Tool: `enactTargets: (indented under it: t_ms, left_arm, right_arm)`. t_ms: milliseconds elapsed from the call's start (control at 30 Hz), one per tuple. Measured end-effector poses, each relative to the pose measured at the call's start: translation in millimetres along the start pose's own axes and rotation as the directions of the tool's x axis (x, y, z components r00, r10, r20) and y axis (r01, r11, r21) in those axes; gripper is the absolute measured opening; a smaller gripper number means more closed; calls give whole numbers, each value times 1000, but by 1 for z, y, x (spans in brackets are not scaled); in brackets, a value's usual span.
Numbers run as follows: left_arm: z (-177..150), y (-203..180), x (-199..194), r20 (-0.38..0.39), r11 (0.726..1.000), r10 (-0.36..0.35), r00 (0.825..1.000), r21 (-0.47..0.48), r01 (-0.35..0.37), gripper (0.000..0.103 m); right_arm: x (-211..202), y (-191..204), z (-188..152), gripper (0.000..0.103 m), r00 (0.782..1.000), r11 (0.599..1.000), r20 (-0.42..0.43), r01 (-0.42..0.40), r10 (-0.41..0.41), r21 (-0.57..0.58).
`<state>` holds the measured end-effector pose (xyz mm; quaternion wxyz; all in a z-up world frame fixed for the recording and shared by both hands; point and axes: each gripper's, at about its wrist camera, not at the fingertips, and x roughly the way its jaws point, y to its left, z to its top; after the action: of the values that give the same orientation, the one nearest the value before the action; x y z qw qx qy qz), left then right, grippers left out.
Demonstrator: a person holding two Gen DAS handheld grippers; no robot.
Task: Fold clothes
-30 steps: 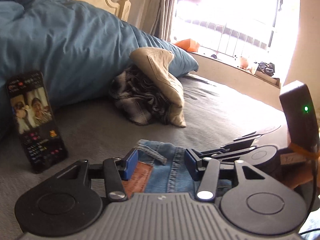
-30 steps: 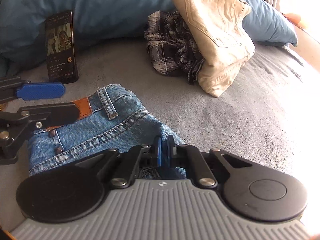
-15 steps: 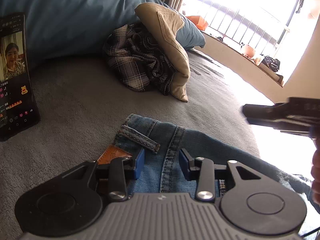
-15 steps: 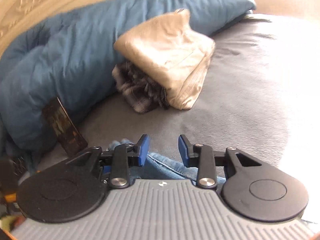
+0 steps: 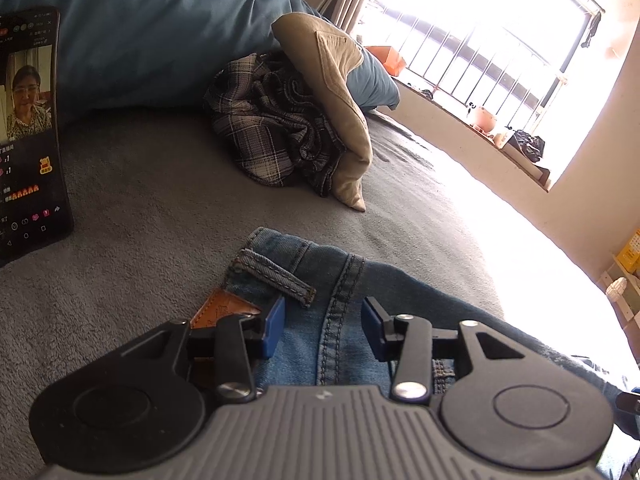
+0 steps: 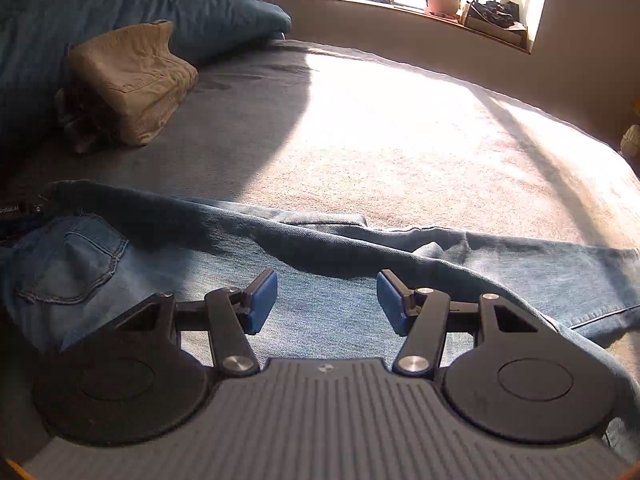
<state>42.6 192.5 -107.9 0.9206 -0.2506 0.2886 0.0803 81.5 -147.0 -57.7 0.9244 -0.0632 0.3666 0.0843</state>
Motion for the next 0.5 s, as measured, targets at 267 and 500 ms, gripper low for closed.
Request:
enactTargets:
  t_ms: [267,500]
  left_arm:
    - [2,12,4,7,998,-54,999,-38,54,44]
    - [1,17,6,-2,996,-81,997,-34,81,44]
  right_arm:
    - [-4,49,4,56,999,985,-20,-51,48,-162]
    - [-42,86,48,56,992,930,-103,-105,73,-353]
